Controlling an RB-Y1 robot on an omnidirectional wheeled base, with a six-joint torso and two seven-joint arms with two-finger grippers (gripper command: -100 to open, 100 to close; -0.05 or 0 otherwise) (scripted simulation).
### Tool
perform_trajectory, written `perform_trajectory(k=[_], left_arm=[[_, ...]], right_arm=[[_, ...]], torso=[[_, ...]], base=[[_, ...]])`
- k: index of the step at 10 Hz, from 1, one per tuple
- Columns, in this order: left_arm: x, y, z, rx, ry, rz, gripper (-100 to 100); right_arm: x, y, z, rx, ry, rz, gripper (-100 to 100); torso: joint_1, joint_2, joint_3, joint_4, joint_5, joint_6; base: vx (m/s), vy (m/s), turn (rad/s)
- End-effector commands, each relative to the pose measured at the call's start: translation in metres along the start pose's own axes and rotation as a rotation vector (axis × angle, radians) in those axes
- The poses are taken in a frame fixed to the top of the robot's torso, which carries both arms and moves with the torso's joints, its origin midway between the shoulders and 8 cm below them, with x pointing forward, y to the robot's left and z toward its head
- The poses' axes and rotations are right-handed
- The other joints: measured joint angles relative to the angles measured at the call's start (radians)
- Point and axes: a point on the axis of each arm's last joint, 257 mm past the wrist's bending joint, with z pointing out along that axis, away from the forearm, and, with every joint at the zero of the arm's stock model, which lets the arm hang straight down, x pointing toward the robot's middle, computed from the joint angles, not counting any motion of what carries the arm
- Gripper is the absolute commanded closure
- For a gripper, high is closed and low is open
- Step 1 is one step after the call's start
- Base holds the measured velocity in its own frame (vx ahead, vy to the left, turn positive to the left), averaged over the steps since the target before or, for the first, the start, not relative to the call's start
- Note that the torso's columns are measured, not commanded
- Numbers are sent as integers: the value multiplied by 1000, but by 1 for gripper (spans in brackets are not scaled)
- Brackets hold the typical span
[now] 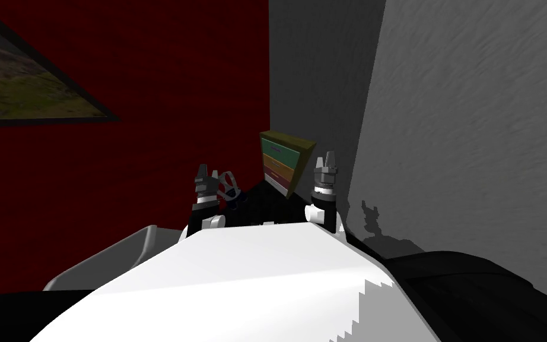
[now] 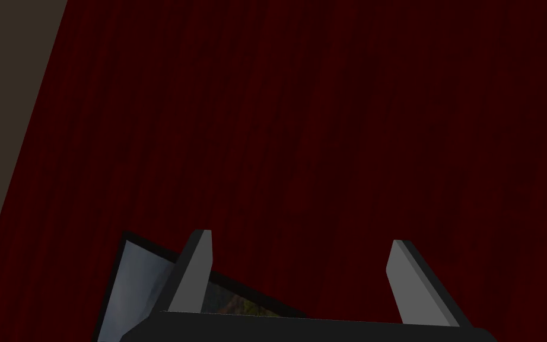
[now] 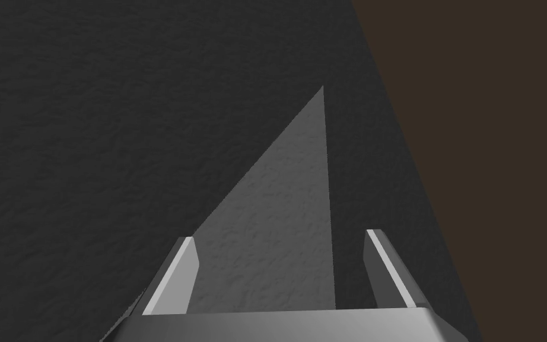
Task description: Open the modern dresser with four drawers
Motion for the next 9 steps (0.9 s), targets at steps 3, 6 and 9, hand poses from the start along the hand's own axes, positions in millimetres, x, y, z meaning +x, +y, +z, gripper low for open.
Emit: perform_trajectory(k=[3,6,9], left_arm=[[0,0,0,0,0,0,0],[0,0,0,-1,0,0,0],[0,0,0,-1,0,0,0]], right_arm=[[8,-9,-2,20,52,-25,-100],[26,-49,-15,114,163,-96,-100],[35,-90,-31,216,235,-160,-100]], torso=[[0,221,-443,221,0,0],[1,266,-536,267,0,0],[0,269,-537,268,0,0]], base=[[4,3,17],[23,37,98],[31,43,94]])
